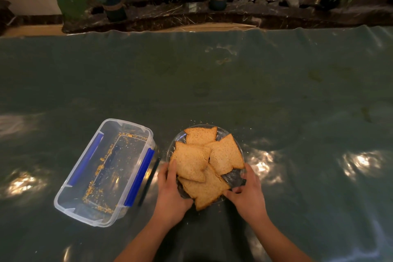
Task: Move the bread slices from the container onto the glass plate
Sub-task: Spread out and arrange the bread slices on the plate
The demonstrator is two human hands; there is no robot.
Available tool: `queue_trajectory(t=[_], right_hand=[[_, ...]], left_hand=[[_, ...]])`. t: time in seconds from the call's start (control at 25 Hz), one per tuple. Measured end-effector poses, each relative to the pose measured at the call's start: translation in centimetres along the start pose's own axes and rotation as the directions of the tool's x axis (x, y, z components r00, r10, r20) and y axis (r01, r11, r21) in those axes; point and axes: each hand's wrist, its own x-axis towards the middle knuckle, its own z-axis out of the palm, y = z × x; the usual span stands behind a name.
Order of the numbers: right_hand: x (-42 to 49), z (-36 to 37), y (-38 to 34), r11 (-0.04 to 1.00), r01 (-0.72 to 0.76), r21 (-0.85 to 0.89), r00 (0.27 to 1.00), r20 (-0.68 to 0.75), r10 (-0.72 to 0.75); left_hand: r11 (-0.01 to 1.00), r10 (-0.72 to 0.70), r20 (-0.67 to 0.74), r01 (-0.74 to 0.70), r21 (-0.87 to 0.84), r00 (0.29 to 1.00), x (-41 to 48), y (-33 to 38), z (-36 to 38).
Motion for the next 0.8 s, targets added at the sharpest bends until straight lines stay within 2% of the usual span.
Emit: queue_trajectory(t=[0.16, 0.44, 0.64, 0.8], right_hand=[[0.4, -0.2, -0.6, 1.000, -0.010, 0.014, 1.000, -0.015, 0.010], [0.2, -0.8, -1.5, 0.999, -0.035, 0.021, 0.999, 0.003, 0.035], [0.9, -1.0, -1.2, 0.960, -0.164, 0.225, 0.985, -0.016, 0.172], [1.8, -1.3, -1.5, 0.948, -0.181, 0.260, 0.982, -0.004, 0.189]], left_hand=[[0.993, 0.013, 0.043, -0.018, 0.113, 0.999, -0.5, -0.4, 0.8], [0.993, 0.012, 0.002, -0.012, 0.121, 1.000, -0.5, 0.1, 0.9], [0.985, -0.071, -0.044, 0.063, -0.159, 0.997, -0.2, 1.0, 0.4], [0.952, -0.127, -0.065, 0.103, -0.287, 0.990, 0.0, 1.3, 0.4]])
